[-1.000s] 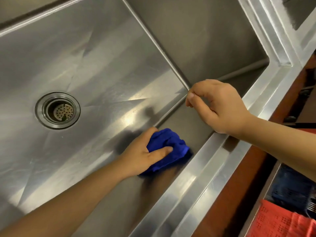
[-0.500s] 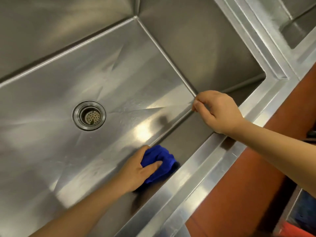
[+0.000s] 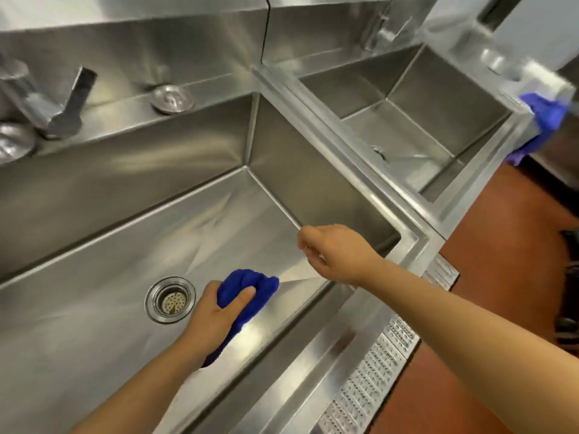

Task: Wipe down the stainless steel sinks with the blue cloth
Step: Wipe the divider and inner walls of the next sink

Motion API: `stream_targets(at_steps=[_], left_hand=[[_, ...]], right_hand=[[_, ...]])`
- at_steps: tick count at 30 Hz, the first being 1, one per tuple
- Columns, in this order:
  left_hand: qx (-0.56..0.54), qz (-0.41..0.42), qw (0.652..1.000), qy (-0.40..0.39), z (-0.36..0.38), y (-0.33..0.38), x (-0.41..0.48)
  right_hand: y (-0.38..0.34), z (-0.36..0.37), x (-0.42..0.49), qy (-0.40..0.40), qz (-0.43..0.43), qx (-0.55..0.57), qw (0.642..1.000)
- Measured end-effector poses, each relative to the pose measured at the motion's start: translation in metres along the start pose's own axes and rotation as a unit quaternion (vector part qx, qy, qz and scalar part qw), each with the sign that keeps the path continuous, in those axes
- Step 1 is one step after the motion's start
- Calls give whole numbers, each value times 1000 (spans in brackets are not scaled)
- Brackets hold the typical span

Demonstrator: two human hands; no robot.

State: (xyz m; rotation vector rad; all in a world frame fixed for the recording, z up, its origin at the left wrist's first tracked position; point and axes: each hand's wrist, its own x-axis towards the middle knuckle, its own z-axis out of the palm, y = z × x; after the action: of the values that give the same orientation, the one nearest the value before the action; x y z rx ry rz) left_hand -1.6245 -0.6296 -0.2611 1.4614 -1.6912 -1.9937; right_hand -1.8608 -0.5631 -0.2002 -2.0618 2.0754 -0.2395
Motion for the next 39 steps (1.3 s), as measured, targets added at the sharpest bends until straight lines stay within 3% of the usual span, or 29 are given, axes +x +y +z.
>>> stream_targets(at_steps=[8, 14, 19, 24, 27, 31, 39], left_hand=[[-80, 21, 992, 95, -22, 34, 3], [-178, 6, 965, 192, 39, 67, 40], [-256, -6, 935, 244, 82, 94, 60], [-289, -32, 907, 304, 79, 81, 57], [-313, -43, 894, 319, 72, 71, 63], [-324, -39, 896, 302, 75, 78, 90], [-317, -4, 904, 288, 74, 111, 171]], right_hand=[[21, -41, 56, 25, -71, -54, 996], [70, -62, 76, 19, -141, -31, 989], [121, -87, 95, 23, -129, 17, 991], [136, -62, 130, 2, -96, 45, 994], [129, -43, 143, -40, -107, 26, 993], [130, -45, 150, -31, -187, -4, 982], [174, -41, 196, 29, -144, 30, 989]])
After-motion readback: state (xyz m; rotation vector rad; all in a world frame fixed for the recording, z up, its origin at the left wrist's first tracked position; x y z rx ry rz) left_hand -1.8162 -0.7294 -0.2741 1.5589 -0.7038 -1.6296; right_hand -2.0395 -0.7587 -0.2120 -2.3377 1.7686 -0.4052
